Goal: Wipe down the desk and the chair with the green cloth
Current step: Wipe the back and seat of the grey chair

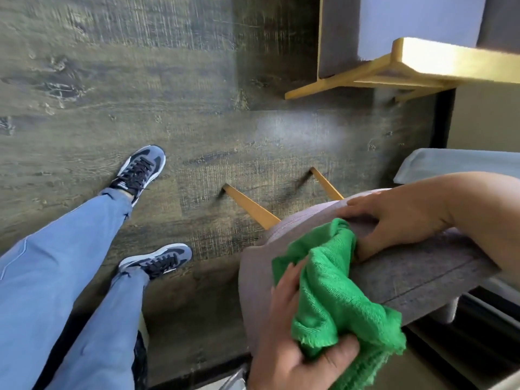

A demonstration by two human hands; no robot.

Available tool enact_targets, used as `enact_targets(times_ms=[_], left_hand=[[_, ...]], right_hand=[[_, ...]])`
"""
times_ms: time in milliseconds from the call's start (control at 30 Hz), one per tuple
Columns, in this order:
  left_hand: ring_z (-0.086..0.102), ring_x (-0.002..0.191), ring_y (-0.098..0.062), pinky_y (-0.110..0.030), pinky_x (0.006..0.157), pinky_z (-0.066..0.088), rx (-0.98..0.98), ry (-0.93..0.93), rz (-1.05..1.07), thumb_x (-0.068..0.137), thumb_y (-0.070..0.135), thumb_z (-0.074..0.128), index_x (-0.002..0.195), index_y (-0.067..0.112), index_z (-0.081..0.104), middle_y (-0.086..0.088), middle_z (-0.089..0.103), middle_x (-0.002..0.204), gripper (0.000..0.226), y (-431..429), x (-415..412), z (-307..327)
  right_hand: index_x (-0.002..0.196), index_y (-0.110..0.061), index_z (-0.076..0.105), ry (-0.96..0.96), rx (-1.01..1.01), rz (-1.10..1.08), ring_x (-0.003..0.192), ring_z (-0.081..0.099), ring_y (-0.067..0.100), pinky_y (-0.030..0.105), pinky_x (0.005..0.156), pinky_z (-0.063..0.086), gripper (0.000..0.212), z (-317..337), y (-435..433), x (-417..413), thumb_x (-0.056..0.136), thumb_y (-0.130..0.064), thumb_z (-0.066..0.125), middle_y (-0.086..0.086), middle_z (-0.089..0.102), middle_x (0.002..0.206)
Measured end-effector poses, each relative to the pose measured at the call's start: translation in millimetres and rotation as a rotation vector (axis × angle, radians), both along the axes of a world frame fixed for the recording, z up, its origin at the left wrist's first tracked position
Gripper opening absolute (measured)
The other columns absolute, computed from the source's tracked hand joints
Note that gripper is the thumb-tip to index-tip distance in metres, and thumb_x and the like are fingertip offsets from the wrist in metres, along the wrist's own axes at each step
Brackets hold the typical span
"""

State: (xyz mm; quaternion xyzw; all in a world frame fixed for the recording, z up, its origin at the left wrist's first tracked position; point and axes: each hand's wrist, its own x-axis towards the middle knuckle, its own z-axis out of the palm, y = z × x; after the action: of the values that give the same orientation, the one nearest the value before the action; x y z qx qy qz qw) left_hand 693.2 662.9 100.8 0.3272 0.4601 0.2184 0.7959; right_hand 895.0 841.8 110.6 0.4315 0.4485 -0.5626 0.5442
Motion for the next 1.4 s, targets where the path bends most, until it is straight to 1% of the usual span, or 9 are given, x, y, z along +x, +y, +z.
enact_targets(times_ms=[100,200,300,567,833,1000,1167,1267,1400], left_hand=[[0.053,0.128,-0.014,-0.041,0.110,0.037,-0.165,-0.075,0.076,0.073,0.055,0.074,0.135,0.017,0.054,-0.002,0.062,0.132,0.075,2.6,-1.0,-13.5],[0.057,0.123,-0.017,-0.040,0.107,0.041,-0.267,-0.026,0.151,0.076,0.053,0.071,0.130,0.012,0.058,-0.003,0.065,0.127,0.069,-2.7,1.6,-35.2],[0.059,0.118,-0.021,-0.045,0.104,0.042,-0.332,0.128,0.193,0.076,0.064,0.064,0.118,0.022,0.065,-0.005,0.066,0.122,0.060,-8.8,4.7,-70.9],[0.068,0.100,-0.016,-0.040,0.098,0.049,-0.727,0.341,0.109,0.059,0.071,0.061,0.107,0.025,0.072,0.005,0.075,0.101,0.067,-18.7,6.3,-170.9],[0.066,0.103,-0.027,-0.040,0.100,0.048,-0.884,0.401,0.110,0.073,0.056,0.068,0.112,0.014,0.071,-0.008,0.073,0.108,0.057,-7.3,15.2,-209.7],[0.071,0.087,-0.021,-0.035,0.089,0.054,-0.769,0.393,0.047,0.066,0.060,0.070,0.092,0.015,0.076,-0.002,0.077,0.088,0.052,4.3,19.3,-178.1],[0.072,0.093,-0.018,-0.044,0.095,0.052,-0.597,0.174,-0.009,0.062,0.068,0.069,0.098,0.029,0.077,0.004,0.078,0.093,0.054,24.9,24.0,-106.4],[0.072,0.093,-0.017,-0.040,0.092,0.053,-0.481,0.137,-0.070,0.052,0.079,0.071,0.098,0.028,0.075,0.005,0.077,0.094,0.068,43.1,33.9,-70.0],[0.068,0.103,-0.014,-0.040,0.097,0.049,-0.228,0.048,-0.230,0.062,0.079,0.066,0.104,0.040,0.071,0.012,0.075,0.104,0.057,81.2,54.3,-21.4]], right_hand=[[0.113,-0.083,0.029,0.132,0.014,-0.014,0.130,0.038,0.001,0.035,0.113,0.029,0.060,-2.6,-3.3,-2.1,0.057,-0.082,0.050,-0.034,0.041,0.137],[0.131,-0.074,0.011,0.072,0.009,0.130,0.137,0.021,0.000,0.024,0.112,0.017,0.090,-4.2,-5.0,-2.0,0.046,-0.097,0.034,-0.033,0.023,0.148],[0.146,-0.057,0.004,-0.022,-0.045,0.253,0.146,0.010,0.008,0.031,0.116,0.010,0.128,-6.1,-5.3,0.6,0.030,-0.108,0.014,-0.024,0.005,0.159],[0.143,-0.062,0.000,-0.011,-0.058,0.234,0.146,0.006,0.005,0.036,0.119,0.009,0.122,-18.9,-9.0,5.3,0.032,-0.109,0.019,-0.026,0.001,0.159],[0.143,-0.061,-0.002,-0.009,-0.067,0.204,0.147,0.005,0.008,0.036,0.119,0.007,0.120,-18.8,-5.2,1.6,0.037,-0.106,0.028,-0.027,0.001,0.159],[0.150,-0.047,0.018,-0.028,-0.031,0.199,0.146,0.019,0.008,0.033,0.118,0.017,0.102,-13.0,6.7,-6.9,0.062,-0.090,0.048,-0.022,0.017,0.159],[0.146,-0.040,0.038,-0.096,0.049,0.138,0.142,0.031,0.016,0.035,0.115,0.024,0.054,2.6,11.7,-8.9,0.094,-0.051,0.046,-0.009,0.033,0.157],[0.140,-0.025,0.050,-0.119,0.164,0.201,0.132,0.046,0.022,0.029,0.103,0.036,0.043,18.5,9.9,-6.0,0.100,-0.035,0.037,0.003,0.048,0.147],[0.120,-0.011,0.060,-0.193,0.345,0.206,0.115,0.059,0.029,0.038,0.093,0.050,0.032,46.9,0.7,8.3,0.094,-0.025,0.047,0.010,0.062,0.127]])
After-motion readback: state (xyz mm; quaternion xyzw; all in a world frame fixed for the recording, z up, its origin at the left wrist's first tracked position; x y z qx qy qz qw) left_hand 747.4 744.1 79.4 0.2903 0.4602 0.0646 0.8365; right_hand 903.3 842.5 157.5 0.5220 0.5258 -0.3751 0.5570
